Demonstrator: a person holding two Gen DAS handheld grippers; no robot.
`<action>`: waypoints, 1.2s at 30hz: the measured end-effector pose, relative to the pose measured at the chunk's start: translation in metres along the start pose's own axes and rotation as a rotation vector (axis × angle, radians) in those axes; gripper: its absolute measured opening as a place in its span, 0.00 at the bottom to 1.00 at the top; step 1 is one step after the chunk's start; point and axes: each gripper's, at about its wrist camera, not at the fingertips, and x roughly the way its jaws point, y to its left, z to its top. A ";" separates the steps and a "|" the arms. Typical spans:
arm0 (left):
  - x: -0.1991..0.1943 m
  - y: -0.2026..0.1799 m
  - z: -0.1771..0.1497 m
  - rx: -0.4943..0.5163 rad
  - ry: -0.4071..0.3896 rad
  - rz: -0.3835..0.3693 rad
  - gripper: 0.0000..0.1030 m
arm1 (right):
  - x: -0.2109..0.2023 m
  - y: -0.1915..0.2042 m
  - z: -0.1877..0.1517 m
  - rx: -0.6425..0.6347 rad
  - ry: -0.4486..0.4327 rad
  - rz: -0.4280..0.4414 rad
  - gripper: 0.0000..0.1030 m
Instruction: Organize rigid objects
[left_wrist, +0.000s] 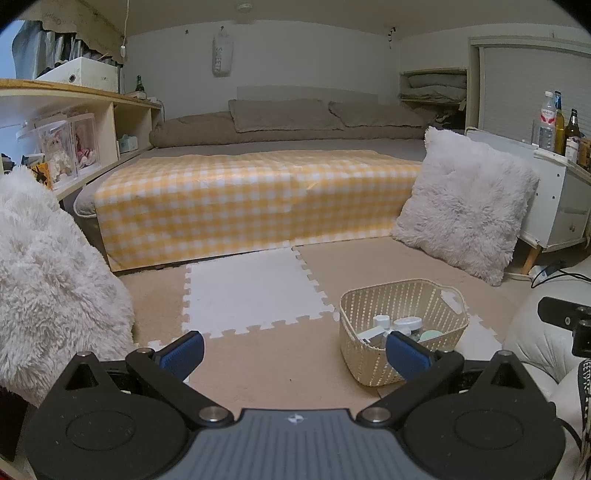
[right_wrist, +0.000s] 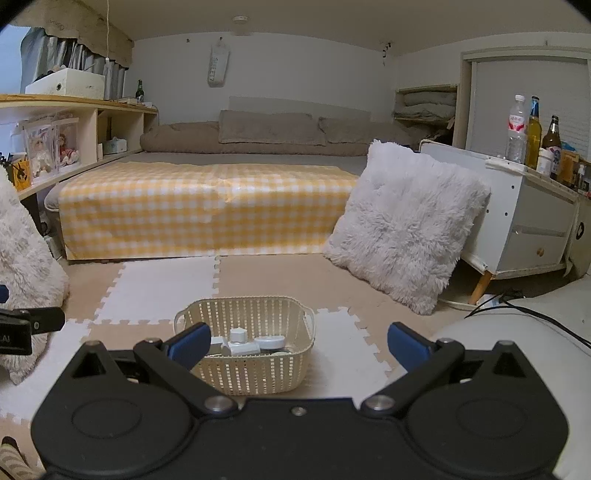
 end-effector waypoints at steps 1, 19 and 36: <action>0.000 0.000 0.000 -0.002 0.000 0.000 1.00 | -0.001 0.000 0.000 0.000 -0.002 0.000 1.00; 0.000 0.002 -0.002 -0.009 -0.003 0.009 1.00 | -0.003 -0.003 -0.002 0.009 -0.010 0.004 1.00; 0.000 0.005 -0.003 -0.013 -0.002 0.011 1.00 | -0.002 -0.002 -0.002 0.008 -0.010 0.005 1.00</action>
